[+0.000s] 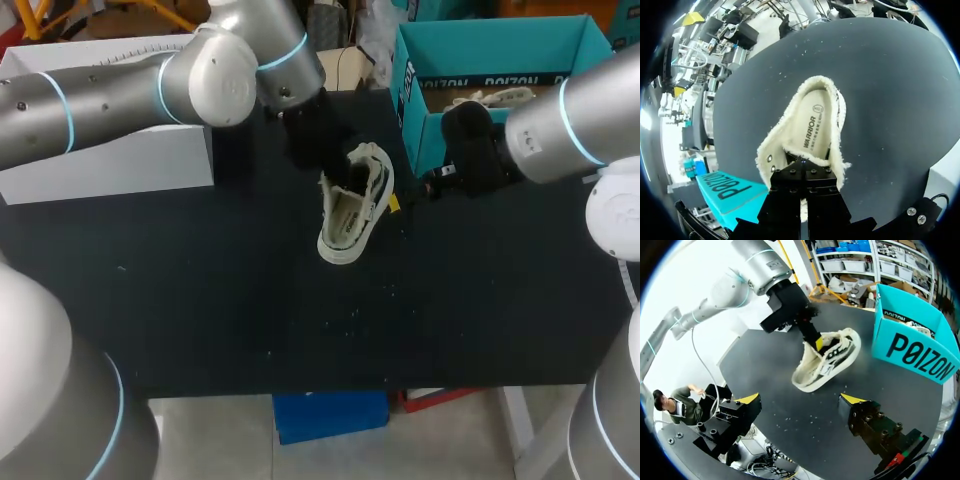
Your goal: Take the shoe out of the shoebox, open the shoe tongue, remove and reinsert the insole, then place the shoe into the shoebox
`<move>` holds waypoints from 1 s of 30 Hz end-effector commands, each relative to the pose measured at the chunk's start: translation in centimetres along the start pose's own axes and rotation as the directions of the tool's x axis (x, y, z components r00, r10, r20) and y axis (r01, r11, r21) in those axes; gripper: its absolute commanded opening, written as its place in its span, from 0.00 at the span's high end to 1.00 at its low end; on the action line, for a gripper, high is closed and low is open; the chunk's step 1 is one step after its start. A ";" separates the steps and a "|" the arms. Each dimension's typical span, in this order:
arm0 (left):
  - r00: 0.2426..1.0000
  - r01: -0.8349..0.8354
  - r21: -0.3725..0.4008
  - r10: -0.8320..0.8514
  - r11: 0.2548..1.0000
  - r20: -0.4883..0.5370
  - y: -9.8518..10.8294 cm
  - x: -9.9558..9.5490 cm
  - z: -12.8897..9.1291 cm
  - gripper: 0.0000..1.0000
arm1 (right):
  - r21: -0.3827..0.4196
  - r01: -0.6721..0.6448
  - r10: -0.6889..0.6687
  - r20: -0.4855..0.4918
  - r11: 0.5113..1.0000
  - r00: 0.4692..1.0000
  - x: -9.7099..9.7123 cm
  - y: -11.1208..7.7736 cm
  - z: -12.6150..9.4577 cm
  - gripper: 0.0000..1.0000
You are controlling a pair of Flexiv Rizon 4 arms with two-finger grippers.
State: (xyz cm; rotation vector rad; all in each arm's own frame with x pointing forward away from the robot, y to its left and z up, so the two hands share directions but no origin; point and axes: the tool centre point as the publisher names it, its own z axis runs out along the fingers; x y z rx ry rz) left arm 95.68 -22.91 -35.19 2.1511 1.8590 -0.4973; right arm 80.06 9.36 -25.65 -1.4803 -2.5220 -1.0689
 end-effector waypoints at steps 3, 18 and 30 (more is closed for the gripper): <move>0.999 0.038 -0.023 -0.037 0.999 0.035 -1.9 0.1 -5.6 1.00 | 0.003 -0.001 0.001 0.002 1.000 1.000 0.1 0.1 0.1 0.00; 0.990 0.137 -0.036 -0.135 0.990 0.038 -4.7 2.3 -9.0 0.00 | 0.003 -0.001 0.001 0.002 1.000 1.000 0.1 0.1 0.1 0.00; 0.990 0.137 -0.036 -0.135 0.990 0.038 -4.7 2.3 -9.0 0.00 | 0.003 -0.001 0.001 0.002 1.000 1.000 0.1 0.1 0.1 0.00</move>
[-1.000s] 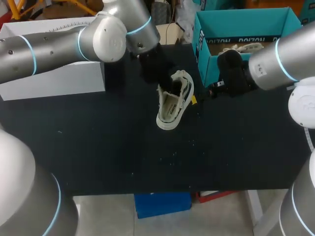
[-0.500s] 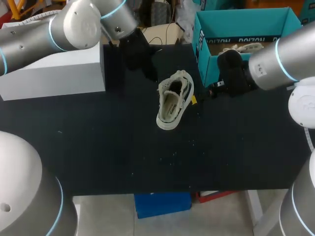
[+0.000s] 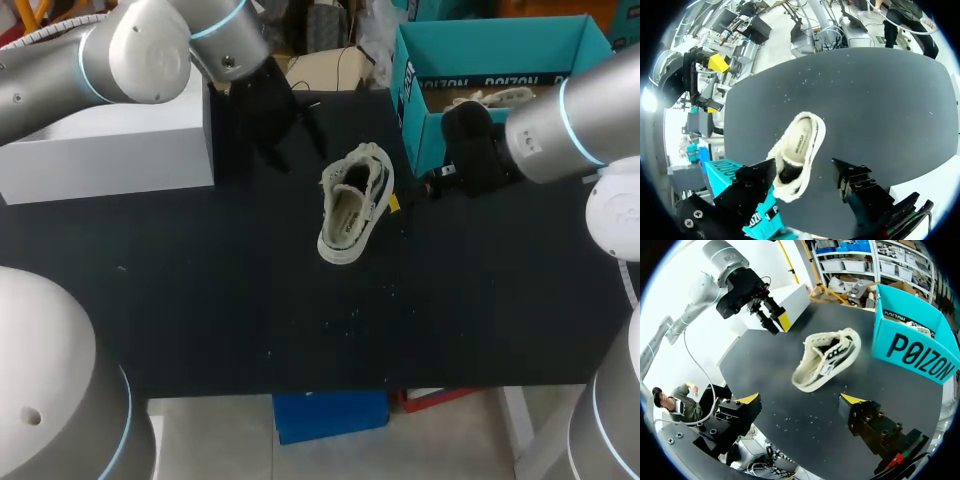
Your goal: Take the shoe out of the shoebox, open the shoe tongue, remove and reinsert the insole, then place the shoe into the shoebox
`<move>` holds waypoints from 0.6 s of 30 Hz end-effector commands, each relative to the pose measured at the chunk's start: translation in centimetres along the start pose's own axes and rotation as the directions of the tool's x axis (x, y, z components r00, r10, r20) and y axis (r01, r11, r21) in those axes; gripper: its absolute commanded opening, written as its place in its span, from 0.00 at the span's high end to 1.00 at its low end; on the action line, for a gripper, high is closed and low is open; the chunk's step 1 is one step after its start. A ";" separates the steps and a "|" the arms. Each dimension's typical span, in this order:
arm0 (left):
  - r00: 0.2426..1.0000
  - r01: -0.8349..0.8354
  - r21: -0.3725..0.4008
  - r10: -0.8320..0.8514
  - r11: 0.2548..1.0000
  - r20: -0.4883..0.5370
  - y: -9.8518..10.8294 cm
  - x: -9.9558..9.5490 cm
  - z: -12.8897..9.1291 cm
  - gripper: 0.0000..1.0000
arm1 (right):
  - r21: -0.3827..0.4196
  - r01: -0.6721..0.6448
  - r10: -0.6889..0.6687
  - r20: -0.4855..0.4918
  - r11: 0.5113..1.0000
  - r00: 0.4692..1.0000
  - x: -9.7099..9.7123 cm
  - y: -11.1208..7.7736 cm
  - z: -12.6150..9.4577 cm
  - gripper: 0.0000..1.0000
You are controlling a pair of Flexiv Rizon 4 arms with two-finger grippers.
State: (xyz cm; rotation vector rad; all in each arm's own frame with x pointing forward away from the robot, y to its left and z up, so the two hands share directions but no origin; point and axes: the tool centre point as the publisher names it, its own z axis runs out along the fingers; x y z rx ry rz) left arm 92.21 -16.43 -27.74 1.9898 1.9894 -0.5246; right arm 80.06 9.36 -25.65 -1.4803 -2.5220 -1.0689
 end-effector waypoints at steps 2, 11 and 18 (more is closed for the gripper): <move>1.000 0.000 -0.005 0.000 1.000 0.000 0.0 0.0 0.1 0.00 | 0.003 -0.001 0.001 0.002 1.000 1.000 0.1 0.1 0.1 0.00; 0.808 0.566 0.170 -0.584 0.806 0.076 -1.4 1.0 -2.1 0.00 | 0.003 -0.001 0.001 0.002 1.000 1.000 0.1 0.1 0.1 0.00; 0.572 0.770 0.236 -0.805 0.593 0.157 -2.0 2.9 -3.8 0.00 | 0.003 -0.001 0.001 0.002 1.000 1.000 0.1 0.1 0.1 0.00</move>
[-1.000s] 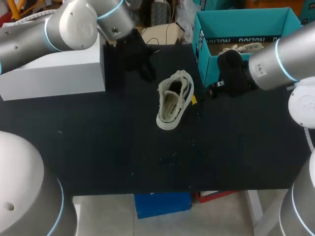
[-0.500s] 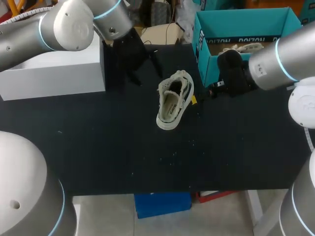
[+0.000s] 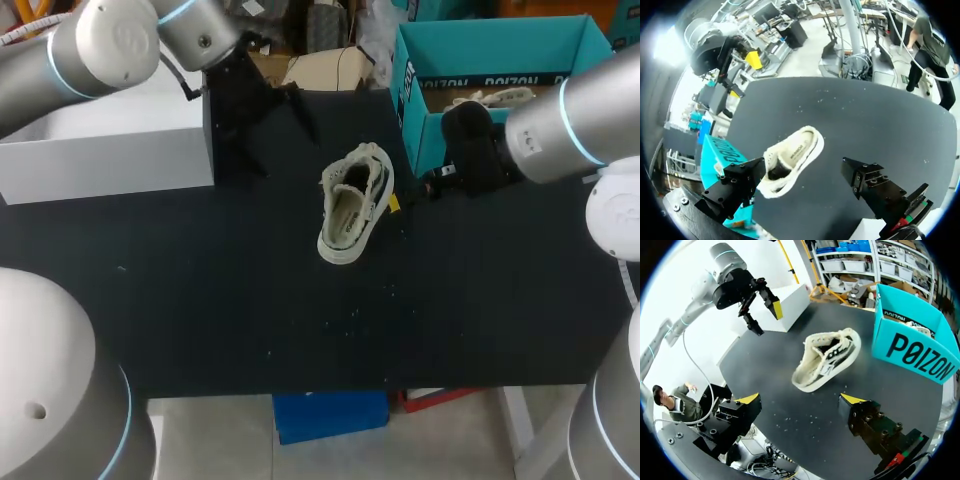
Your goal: Take the shoe out of the shoebox, open the shoe tongue, remove and reinsert the insole, then place the shoe into the shoebox
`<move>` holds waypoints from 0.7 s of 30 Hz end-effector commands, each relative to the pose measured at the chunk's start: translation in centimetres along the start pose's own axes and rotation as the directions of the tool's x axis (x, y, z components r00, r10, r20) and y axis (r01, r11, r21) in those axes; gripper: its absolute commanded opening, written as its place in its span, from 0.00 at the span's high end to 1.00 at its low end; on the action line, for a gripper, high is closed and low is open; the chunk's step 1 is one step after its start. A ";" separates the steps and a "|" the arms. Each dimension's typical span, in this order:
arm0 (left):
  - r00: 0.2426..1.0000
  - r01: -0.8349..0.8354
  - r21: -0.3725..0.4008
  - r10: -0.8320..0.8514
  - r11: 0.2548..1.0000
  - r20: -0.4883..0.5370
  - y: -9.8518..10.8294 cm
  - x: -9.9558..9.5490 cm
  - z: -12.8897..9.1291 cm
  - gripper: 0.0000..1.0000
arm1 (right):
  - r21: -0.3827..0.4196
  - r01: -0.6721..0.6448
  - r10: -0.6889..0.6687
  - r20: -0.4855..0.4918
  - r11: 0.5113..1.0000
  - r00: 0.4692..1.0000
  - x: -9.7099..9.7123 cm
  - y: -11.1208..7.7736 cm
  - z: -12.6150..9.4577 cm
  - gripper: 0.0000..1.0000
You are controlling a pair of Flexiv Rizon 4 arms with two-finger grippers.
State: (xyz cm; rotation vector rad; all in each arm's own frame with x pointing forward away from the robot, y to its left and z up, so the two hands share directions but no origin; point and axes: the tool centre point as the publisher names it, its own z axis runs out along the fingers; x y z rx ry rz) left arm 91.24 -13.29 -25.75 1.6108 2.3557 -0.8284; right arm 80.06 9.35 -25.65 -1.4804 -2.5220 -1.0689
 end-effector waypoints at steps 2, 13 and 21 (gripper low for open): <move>0.847 0.492 0.086 -0.499 0.866 0.183 -0.5 1.1 -0.7 0.00 | 0.003 -0.001 0.001 0.002 1.000 1.000 0.1 0.1 0.1 0.00; 0.767 0.606 0.129 -0.620 0.785 0.167 -0.2 1.1 -1.1 0.00 | 0.003 -0.001 0.001 0.002 1.000 1.000 0.1 0.1 0.1 0.00; 0.598 0.796 0.026 -0.792 0.605 0.123 0.4 4.1 -3.0 0.00 | 0.003 -0.001 0.001 0.002 1.000 1.000 0.1 0.1 0.1 0.00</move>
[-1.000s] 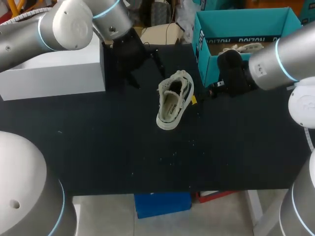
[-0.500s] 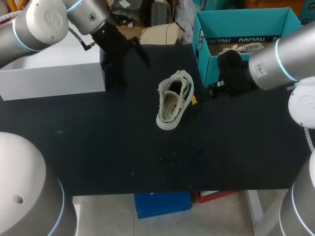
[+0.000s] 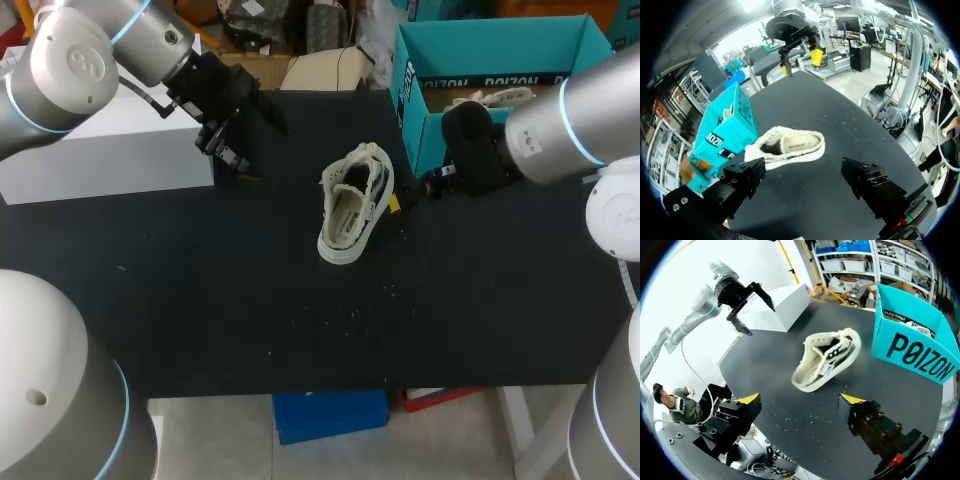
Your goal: Take the shoe out of the shoebox, open the shoe tongue, remove and reinsert the insole, then place the shoe into the shoebox
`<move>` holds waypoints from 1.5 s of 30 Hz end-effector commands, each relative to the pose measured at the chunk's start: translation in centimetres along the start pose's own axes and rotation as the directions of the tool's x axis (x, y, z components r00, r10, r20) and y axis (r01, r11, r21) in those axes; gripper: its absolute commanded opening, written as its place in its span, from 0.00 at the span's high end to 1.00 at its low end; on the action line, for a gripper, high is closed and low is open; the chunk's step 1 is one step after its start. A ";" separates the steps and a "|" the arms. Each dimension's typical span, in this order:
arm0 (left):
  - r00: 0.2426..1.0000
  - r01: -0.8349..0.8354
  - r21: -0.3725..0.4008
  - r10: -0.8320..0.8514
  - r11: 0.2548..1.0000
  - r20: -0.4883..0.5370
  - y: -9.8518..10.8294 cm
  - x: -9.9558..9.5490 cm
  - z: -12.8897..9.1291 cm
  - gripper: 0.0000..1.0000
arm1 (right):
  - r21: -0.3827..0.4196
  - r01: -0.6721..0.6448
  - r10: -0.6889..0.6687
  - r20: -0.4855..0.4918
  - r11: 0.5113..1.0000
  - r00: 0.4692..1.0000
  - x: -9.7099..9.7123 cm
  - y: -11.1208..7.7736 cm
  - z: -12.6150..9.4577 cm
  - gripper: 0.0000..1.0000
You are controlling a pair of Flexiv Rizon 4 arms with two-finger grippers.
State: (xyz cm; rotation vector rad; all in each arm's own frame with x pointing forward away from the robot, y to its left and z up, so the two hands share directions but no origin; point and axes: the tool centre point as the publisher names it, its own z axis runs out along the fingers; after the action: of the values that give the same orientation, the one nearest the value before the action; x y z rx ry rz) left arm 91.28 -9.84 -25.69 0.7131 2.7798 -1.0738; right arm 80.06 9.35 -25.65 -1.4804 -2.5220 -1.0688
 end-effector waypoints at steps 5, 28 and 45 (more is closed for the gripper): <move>0.946 0.325 -0.129 -0.322 0.937 0.043 1.4 2.1 -2.3 0.00 | 0.003 -0.001 0.001 0.002 1.000 1.000 0.1 0.1 0.1 0.00; 0.935 0.352 -0.089 -0.353 0.932 0.005 2.3 2.5 -2.3 0.00 | 0.003 -0.001 0.001 0.002 1.000 1.000 0.1 0.1 0.1 0.00; 0.935 0.352 -0.089 -0.353 0.932 0.005 2.3 2.5 -2.3 0.00 | 0.003 -0.001 0.001 0.002 1.000 1.000 0.1 0.1 0.1 0.00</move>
State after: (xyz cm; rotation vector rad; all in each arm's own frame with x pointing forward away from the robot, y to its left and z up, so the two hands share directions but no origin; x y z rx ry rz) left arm 90.39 -5.86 -25.99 0.2112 3.0157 -0.9902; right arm 80.06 9.35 -25.65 -1.4804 -2.5220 -1.0688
